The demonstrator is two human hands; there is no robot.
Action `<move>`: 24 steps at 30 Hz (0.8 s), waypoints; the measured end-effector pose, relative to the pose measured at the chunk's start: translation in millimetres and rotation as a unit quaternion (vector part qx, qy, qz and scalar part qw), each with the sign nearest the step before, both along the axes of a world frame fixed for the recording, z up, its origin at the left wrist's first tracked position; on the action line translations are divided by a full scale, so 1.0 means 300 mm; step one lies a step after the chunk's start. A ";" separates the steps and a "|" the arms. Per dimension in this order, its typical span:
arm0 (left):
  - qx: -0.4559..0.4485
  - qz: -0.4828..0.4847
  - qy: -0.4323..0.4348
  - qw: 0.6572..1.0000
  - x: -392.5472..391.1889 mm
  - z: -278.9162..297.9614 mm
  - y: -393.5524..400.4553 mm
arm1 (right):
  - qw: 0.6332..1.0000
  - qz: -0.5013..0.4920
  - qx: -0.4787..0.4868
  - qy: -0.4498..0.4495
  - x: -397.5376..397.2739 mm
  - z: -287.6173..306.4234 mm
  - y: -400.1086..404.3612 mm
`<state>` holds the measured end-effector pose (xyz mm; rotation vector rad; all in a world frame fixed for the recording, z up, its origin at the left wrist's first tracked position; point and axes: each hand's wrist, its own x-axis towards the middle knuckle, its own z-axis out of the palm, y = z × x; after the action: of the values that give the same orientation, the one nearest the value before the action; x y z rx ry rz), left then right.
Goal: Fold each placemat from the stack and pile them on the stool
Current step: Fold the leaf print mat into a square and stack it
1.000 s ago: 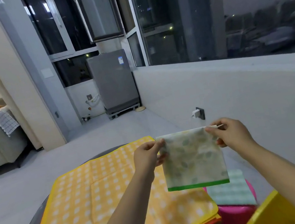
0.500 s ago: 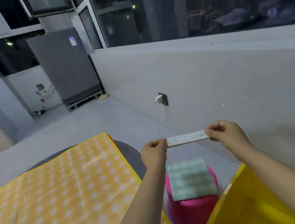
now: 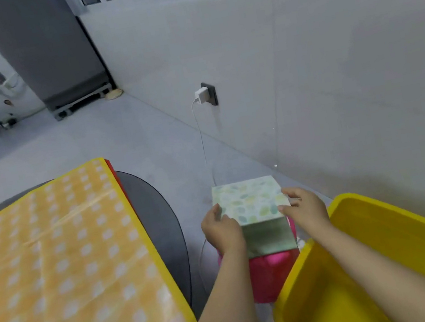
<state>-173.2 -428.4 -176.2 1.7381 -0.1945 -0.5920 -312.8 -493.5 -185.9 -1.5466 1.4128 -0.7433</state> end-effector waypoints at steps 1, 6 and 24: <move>0.013 -0.001 0.000 1.000 -0.001 -0.037 0.013 | 1.000 0.001 0.012 0.011 0.001 -0.029 0.012; 0.060 -0.029 0.007 0.998 -0.007 -0.158 0.068 | 0.997 0.013 0.047 0.060 -0.004 -0.142 0.044; 0.137 -0.091 -0.108 0.980 -0.014 -0.278 0.098 | 0.986 0.049 -0.003 0.161 0.018 -0.250 0.068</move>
<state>-177.3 -399.0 -259.5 2.0688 -0.4452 -0.5817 -307.5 -473.2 -260.9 -1.7858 1.5512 -0.4509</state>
